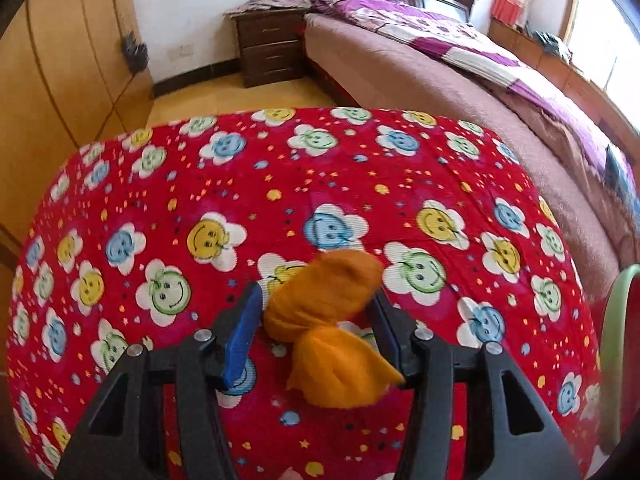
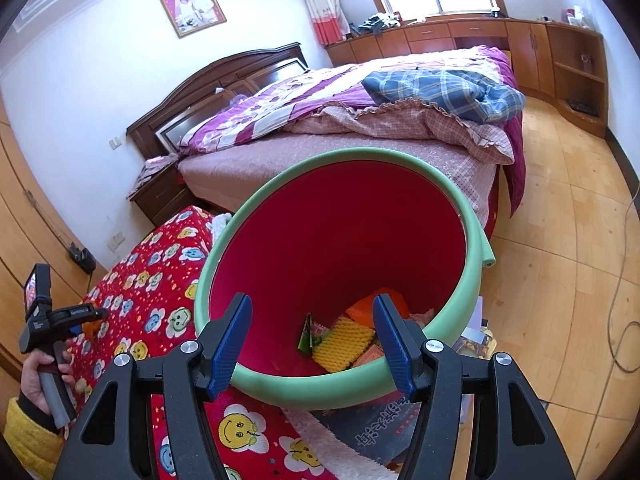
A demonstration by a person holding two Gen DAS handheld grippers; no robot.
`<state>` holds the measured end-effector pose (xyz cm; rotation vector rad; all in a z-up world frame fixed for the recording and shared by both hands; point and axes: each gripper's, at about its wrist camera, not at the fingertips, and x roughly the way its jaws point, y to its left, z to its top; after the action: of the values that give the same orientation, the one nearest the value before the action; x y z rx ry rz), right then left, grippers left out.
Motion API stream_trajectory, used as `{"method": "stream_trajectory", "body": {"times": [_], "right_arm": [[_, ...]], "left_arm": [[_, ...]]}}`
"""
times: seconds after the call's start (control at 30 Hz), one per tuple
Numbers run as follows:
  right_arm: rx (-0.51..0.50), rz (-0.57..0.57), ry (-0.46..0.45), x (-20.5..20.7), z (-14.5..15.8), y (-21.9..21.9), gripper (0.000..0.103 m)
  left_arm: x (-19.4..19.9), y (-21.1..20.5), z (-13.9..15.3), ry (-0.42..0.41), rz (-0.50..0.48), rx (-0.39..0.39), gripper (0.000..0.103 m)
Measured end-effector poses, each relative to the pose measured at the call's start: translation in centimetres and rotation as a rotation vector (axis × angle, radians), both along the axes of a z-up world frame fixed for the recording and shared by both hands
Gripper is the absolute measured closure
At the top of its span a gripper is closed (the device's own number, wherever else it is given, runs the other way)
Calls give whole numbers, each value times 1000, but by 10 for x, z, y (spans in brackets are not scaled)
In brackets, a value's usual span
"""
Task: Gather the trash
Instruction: 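Carry the orange bundle over the red bin with the left gripper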
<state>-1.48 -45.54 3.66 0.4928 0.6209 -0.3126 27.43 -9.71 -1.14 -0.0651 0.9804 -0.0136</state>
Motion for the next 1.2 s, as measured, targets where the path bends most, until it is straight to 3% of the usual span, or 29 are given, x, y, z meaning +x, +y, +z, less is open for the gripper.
{"method": "stream_trajectory", "body": {"times": [0.1, 0.17, 0.2, 0.3, 0.73, 1.2], "right_arm": [[3, -4, 1, 0, 0, -1, 39], [2, -4, 0, 0, 0, -1, 39], [4, -3, 1, 0, 0, -1, 39], [3, -1, -3, -1, 1, 0, 39], [-12, 2, -23, -10, 10, 8, 39], [-17, -35, -28, -24, 14, -1, 39]], "left_arm": [[0, 5, 1, -1, 22, -20, 54], [-2, 7, 1, -2, 25, -20, 65], [-4, 8, 2, -7, 18, -19, 75], [-11, 10, 3, -12, 4, -55, 81], [-88, -37, 37, -87, -219, -131, 82], [-134, -149, 61, -85, -543, -176, 82]]}}
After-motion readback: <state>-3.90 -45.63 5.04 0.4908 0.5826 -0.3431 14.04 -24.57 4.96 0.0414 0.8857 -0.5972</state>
